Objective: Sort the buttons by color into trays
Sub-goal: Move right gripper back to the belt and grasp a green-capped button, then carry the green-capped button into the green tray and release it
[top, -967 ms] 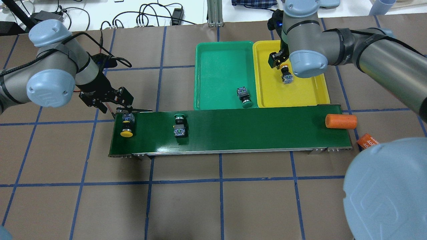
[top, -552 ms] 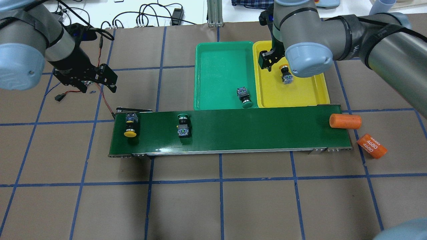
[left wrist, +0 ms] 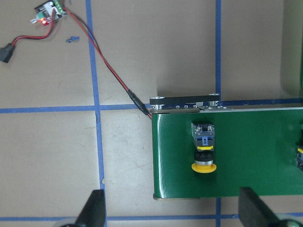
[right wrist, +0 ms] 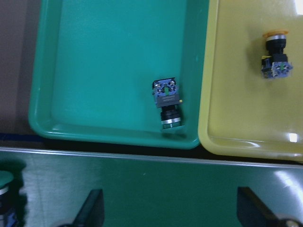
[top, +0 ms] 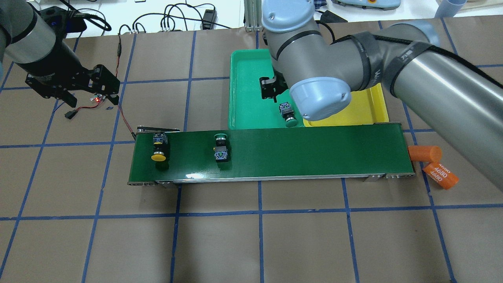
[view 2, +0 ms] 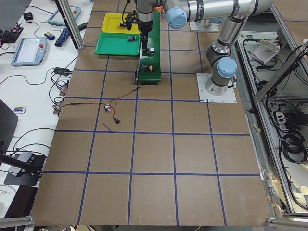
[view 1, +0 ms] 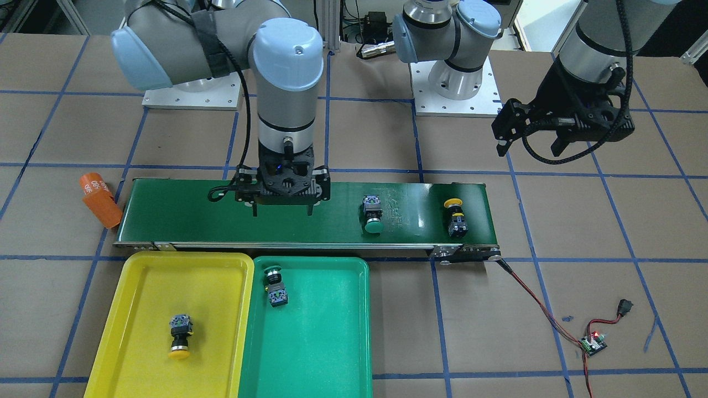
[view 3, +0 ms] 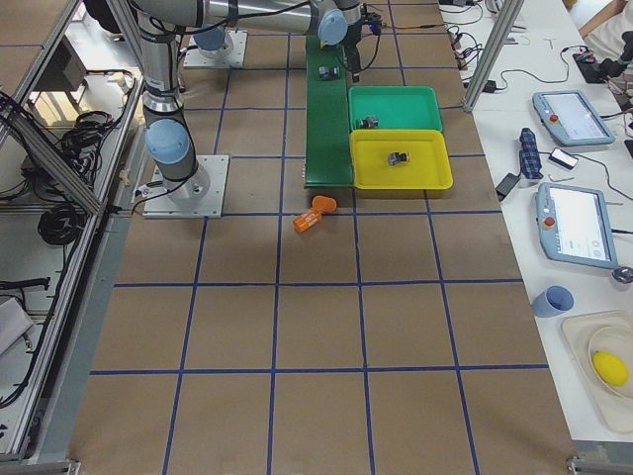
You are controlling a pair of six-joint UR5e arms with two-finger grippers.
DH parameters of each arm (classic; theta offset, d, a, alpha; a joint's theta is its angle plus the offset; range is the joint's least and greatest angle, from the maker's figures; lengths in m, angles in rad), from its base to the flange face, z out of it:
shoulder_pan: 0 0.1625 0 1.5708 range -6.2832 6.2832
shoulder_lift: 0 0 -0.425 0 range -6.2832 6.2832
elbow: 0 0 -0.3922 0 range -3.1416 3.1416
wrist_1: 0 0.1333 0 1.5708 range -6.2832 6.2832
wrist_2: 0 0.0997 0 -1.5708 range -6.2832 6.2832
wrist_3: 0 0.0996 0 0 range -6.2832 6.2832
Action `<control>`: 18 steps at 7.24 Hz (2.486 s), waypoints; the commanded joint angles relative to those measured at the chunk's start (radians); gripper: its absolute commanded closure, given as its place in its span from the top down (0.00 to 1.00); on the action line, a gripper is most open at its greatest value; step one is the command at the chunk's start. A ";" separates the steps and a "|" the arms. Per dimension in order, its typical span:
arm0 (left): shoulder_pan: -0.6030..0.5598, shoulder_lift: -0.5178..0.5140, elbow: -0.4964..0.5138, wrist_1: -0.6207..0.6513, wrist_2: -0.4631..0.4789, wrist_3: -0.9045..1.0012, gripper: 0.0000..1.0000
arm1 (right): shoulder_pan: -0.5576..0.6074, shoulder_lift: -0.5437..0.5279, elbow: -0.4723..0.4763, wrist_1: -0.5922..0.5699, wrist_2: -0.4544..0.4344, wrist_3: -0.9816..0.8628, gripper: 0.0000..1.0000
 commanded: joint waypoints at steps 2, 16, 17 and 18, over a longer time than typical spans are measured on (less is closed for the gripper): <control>-0.030 0.037 -0.028 -0.055 -0.013 -0.007 1.00 | 0.107 0.041 0.013 -0.010 0.067 0.186 1.00; -0.084 0.037 -0.051 -0.052 -0.005 -0.055 1.00 | 0.078 0.162 0.035 -0.340 0.063 0.142 0.00; -0.087 0.043 -0.053 -0.050 -0.005 -0.053 1.00 | 0.068 0.162 0.026 -0.341 0.063 0.138 0.00; -0.088 0.047 -0.054 -0.050 -0.003 -0.053 1.00 | 0.046 0.164 0.014 -0.343 0.063 0.075 0.00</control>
